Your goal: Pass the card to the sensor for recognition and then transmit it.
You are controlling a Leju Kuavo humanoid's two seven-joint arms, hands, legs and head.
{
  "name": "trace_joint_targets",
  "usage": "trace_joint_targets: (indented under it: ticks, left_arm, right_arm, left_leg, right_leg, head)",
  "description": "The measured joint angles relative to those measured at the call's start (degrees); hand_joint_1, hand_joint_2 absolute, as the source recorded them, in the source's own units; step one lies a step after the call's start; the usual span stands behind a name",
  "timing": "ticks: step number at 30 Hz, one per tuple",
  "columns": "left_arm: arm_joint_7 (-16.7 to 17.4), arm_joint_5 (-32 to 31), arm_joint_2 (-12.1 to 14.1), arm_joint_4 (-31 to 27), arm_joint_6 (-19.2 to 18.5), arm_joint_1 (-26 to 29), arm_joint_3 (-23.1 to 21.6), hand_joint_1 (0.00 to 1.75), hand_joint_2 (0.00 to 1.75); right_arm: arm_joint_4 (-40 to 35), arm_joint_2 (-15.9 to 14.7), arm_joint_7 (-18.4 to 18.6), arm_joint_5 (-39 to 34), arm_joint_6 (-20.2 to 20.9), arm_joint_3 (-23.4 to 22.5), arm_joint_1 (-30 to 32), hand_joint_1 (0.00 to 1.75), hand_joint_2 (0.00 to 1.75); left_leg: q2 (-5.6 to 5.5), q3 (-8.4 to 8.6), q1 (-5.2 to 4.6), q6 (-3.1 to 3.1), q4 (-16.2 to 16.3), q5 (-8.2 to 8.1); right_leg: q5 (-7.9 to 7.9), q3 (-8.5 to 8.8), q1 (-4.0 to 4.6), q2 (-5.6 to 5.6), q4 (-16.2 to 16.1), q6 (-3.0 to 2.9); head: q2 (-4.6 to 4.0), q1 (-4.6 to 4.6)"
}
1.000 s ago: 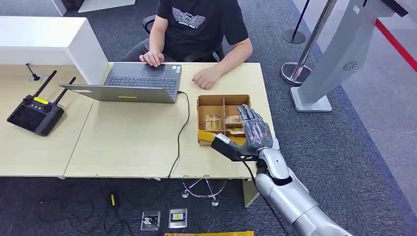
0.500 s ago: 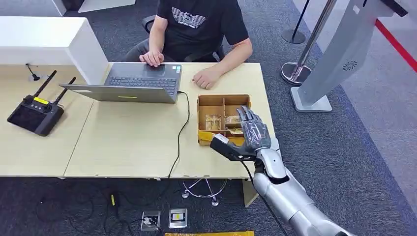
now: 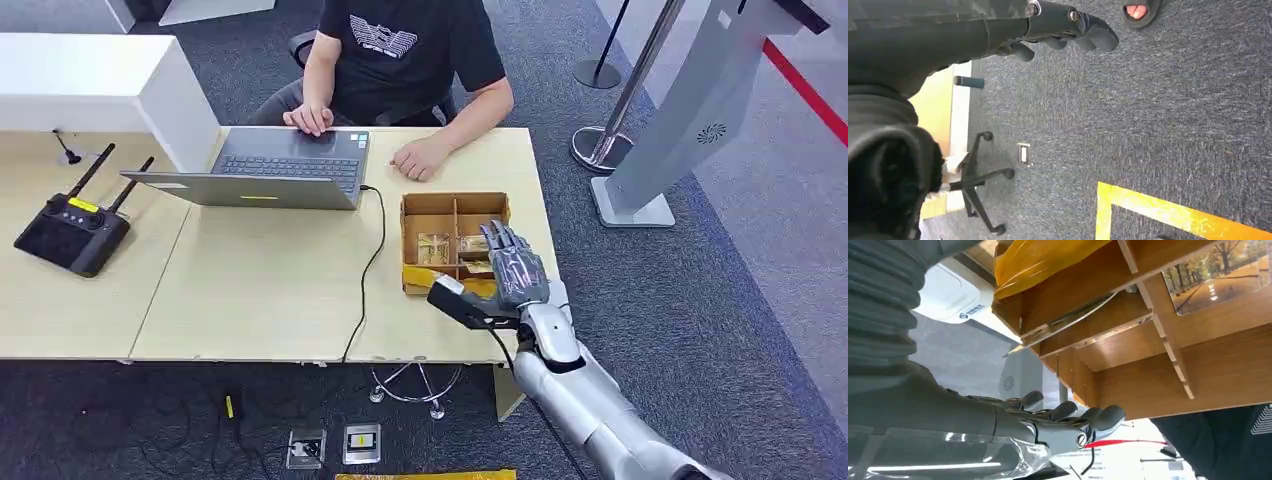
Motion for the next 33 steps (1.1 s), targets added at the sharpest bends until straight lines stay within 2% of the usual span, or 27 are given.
trace_joint_targets:
  ticks: [18,27,33]
  left_arm:
    - [0.33,-0.15,0.02,0.0,0.0,0.01,-0.02,0.0,0.0]
    - [0.63,-0.17,0.02,0.0,0.0,0.01,0.0,0.0,0.0]
    - [0.63,-0.24,0.0,0.0,0.0,0.01,0.0,0.0,0.0]
  right_arm:
    - [2.84,0.09,-0.72,0.59,-1.38,0.5,-0.75,1.75,1.75]
    - [4.26,0.99,-2.53,-0.96,-1.68,0.59,-1.65,1.75,1.75]
    - [5.36,1.81,-3.86,-1.25,-3.28,0.61,-3.3,1.75,1.75]
  left_leg:
    - [0.0,0.01,0.0,0.0,0.0,0.0]
    - [0.0,0.01,0.0,0.0,0.0,0.0]
    - [0.0,0.01,0.0,0.0,0.0,0.01]
  right_leg:
    - [0.0,0.01,0.0,0.0,0.0,0.0]
    - [0.0,0.0,0.0,0.01,0.0,0.0]
    - [0.01,0.01,0.0,0.03,0.02,0.0]
  head:
    - [0.0,0.02]
    - [0.0,0.0]
    - [0.0,0.0]
